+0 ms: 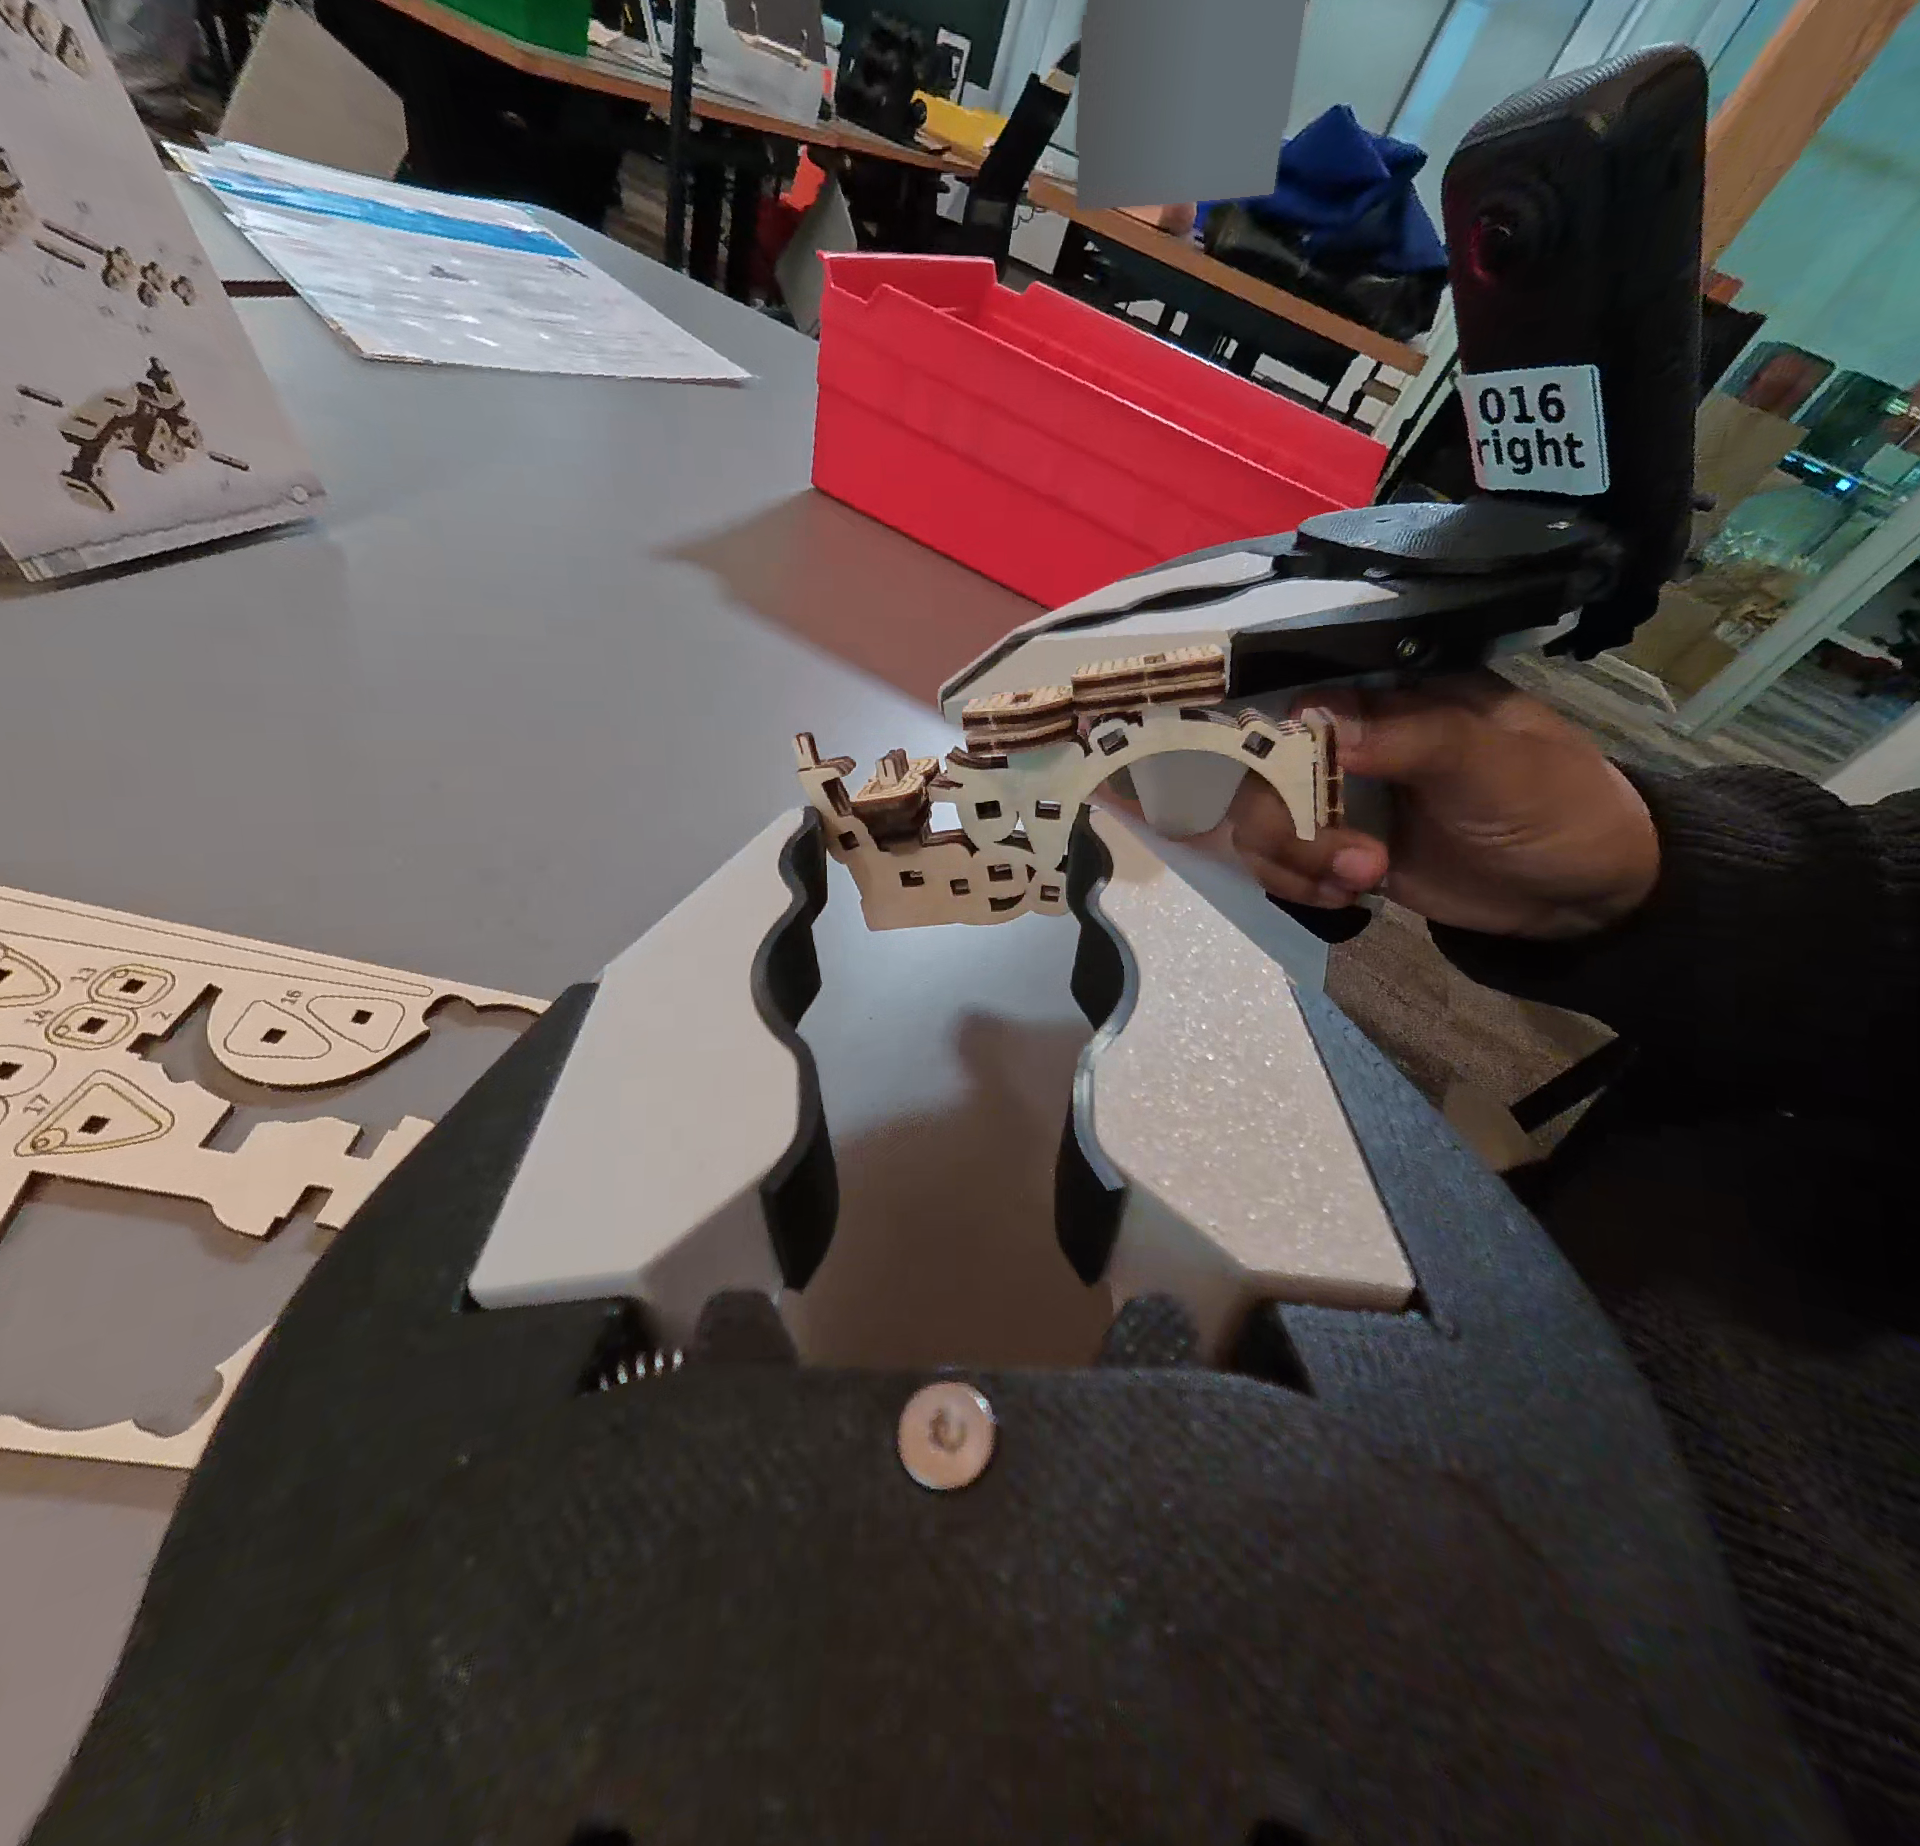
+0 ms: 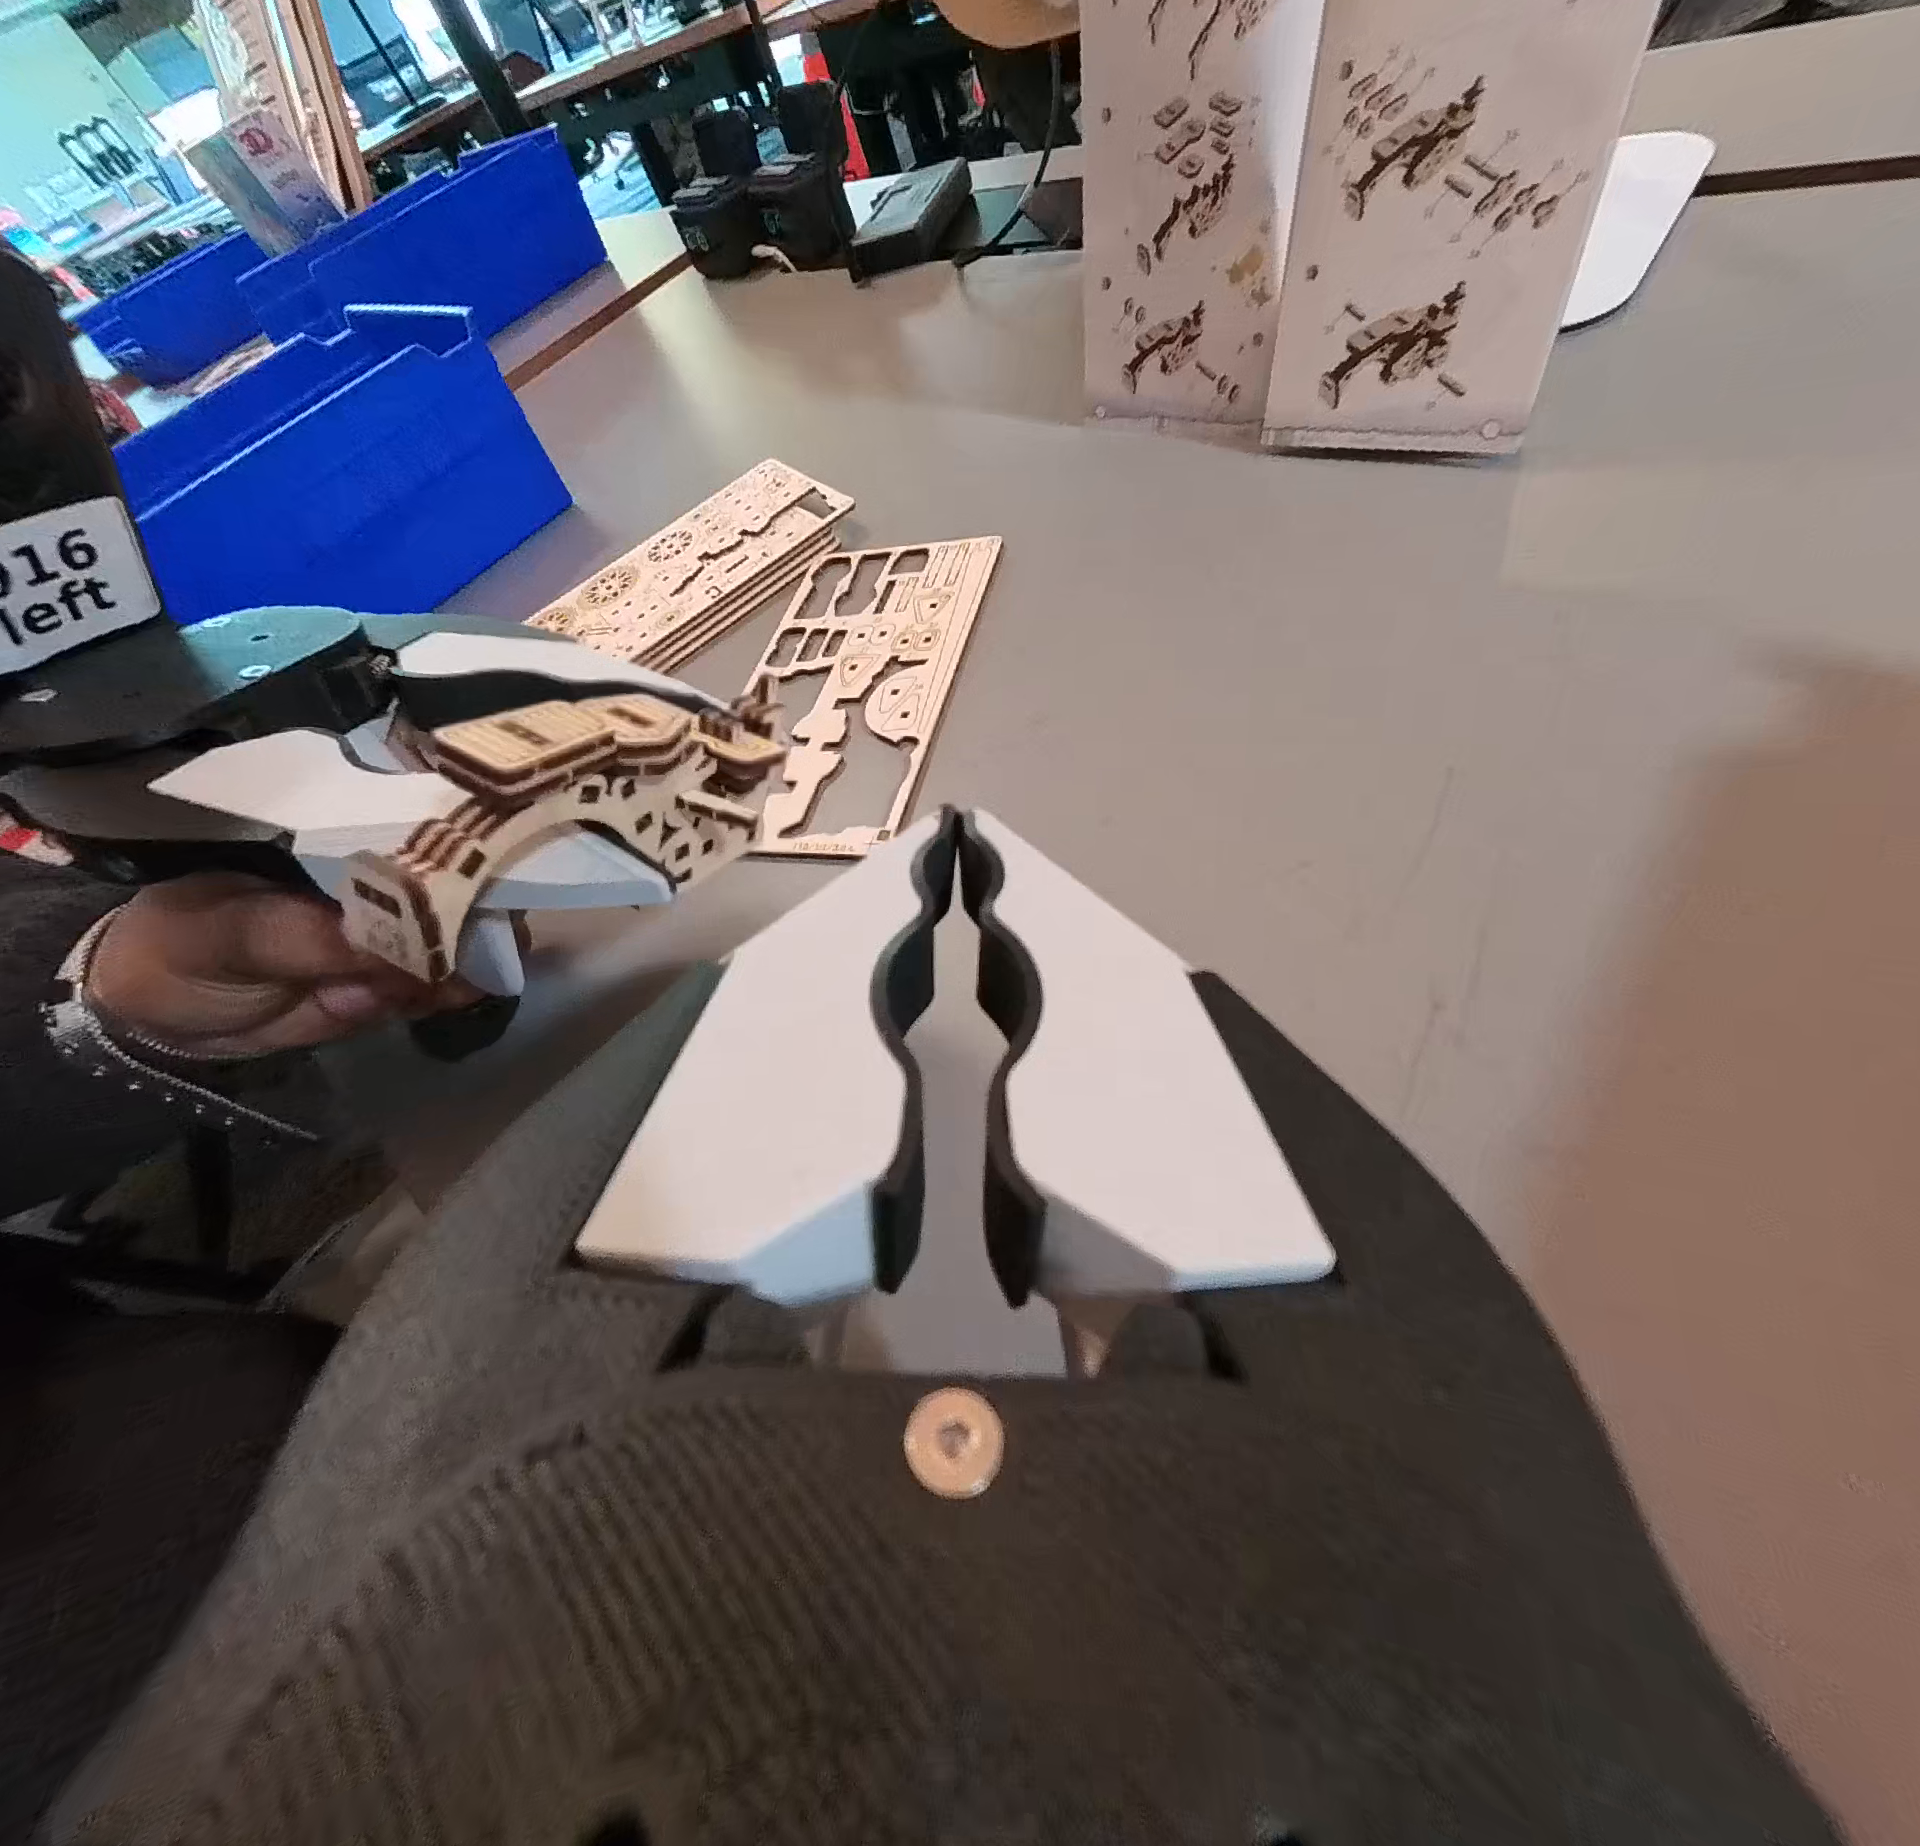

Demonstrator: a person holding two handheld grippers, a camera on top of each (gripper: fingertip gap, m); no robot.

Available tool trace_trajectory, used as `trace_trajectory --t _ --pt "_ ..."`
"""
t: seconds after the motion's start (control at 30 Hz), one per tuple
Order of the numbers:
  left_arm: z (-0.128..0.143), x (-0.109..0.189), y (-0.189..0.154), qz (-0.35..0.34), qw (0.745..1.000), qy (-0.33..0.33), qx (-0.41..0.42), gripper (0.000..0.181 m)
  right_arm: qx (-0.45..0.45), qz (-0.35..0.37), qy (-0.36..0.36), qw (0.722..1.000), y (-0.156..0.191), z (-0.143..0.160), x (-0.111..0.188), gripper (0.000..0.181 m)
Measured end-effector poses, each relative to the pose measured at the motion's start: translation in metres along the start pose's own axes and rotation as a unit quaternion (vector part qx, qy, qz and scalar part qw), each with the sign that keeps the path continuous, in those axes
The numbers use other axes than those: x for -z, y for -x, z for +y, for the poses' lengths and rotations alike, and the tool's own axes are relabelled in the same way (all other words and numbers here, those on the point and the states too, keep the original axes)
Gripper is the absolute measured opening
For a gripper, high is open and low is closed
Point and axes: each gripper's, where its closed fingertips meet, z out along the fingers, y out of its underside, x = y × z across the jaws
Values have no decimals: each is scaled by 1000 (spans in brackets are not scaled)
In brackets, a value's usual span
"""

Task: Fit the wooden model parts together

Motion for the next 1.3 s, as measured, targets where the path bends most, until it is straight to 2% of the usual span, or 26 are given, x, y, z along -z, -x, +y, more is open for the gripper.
trace_trajectory --t 0.17,0.27,0.33,0.4,0.5,0.63,0.8,0.93,1.1,1.17,1.2,1.3 --pt "-1 2 -1 -4 1000 -1 -7 45 -26 38 20 999 -10 10 -5 0" --pt "3 1 -5 3 1000 8 -4 45 -53 -18 20 998 16 11 -12 0" --pt "5 0 -5 1 1000 10 -2 45 -19 -22 18 999 28 9 -13 0" --pt "3 1 -6 4 1000 7 -1 45 12 1 15 1000 25 5 -12 0" --pt "0 2 -7 1 1000 2 -9 45 -42 9 3 999 14 3 -9 0" --pt "2 1 -8 3 1000 5 -5 45 -73 -54 17 996 34 9 -13 0" --pt "-1 3 -7 3 1000 -3 -2 45 -74 -36 1 997 22 2 -7 0" --pt "-1 2 -9 5 1000 -3 -4 45 -70 -88 9 994 40 4 -9 0" --pt "-3 4 -9 7 1000 -7 -2 45 -80 -55 6 995 22 3 -8 0" --pt "-2 3 -10 9 1000 -3 -1 45 -92 -100 6 991 37 2 -9 0" --pt "-3 4 -10 9 1000 -7 1 45 -83 -112 2 990 44 1 -10 0" --pt "-6 6 -8 11 1000 -13 10 45 -44 -86 2 995 39 -2 -9 0"
